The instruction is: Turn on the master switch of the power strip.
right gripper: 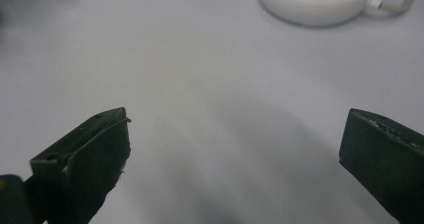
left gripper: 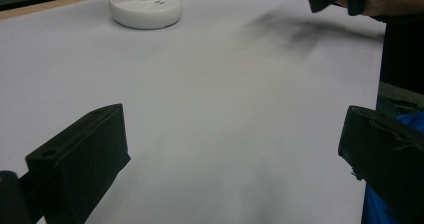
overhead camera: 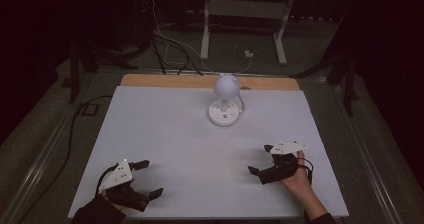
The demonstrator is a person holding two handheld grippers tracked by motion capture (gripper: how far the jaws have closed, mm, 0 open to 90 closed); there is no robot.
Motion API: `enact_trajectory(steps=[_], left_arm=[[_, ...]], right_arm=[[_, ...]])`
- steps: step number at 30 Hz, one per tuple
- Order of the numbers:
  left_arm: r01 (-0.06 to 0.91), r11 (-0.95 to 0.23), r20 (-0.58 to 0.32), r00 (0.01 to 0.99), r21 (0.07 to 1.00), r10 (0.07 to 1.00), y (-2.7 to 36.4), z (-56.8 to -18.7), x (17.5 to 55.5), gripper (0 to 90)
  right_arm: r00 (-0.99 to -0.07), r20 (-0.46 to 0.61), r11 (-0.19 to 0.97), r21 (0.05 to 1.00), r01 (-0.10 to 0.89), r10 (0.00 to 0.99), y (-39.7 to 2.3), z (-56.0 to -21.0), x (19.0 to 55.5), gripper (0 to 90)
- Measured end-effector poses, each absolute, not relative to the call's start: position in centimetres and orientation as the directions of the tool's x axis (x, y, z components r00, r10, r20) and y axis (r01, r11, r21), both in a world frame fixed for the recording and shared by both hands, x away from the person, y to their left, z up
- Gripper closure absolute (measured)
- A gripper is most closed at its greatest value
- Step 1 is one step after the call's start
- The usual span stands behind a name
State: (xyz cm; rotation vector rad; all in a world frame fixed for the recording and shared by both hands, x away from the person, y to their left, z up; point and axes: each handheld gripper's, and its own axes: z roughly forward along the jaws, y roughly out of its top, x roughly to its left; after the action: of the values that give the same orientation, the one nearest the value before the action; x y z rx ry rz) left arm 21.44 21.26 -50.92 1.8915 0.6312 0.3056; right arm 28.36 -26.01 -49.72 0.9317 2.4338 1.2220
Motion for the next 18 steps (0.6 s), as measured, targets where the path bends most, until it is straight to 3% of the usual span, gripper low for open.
enact_trajectory(steps=[18], left_arm=[[0.282, -0.301, -0.073, 0.829, 0.911, 0.555, 21.1, -50.9, 21.4, 0.0]], right_arm=[[-0.699, 0.039, 0.437, 0.755, 0.488, 0.714, -29.8, -51.4, 24.4, 0.0]])
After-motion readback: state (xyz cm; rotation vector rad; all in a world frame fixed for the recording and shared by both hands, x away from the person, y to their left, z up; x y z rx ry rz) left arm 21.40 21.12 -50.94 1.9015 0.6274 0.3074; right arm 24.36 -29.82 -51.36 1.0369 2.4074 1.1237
